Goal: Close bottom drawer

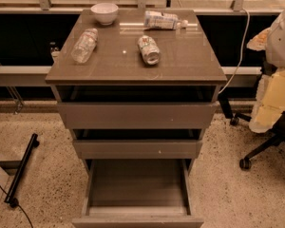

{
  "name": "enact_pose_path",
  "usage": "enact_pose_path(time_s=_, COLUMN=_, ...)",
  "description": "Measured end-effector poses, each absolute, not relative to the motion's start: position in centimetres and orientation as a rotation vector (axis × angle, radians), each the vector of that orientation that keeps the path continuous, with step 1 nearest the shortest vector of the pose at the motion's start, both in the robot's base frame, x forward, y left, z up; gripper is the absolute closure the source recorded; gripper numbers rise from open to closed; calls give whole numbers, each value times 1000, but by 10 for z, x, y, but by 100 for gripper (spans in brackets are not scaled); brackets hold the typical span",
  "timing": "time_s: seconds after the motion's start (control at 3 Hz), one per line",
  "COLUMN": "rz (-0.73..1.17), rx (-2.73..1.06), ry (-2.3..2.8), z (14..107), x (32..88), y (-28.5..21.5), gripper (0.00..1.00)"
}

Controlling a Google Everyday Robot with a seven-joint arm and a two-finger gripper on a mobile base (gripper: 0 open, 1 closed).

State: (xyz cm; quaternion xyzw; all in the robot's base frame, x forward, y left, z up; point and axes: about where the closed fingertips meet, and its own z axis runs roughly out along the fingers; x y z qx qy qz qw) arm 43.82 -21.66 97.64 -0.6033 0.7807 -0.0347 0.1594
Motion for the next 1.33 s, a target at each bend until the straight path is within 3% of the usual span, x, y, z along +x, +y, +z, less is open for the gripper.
enact_pose_path(time_s=0.33, rz=-99, rx=-1724, ry=2231, z=976, x=438, y=-217, gripper=0)
enact_pose_path(time_s=0.67, rz=-104, rx=-1721, ry=2224, z=977, x=438, y=-215, gripper=18)
enact_pose_path(time_s=1.33, rz=-37, rx=-1699, ry=2250, z=934, x=431, y=-209, gripper=65)
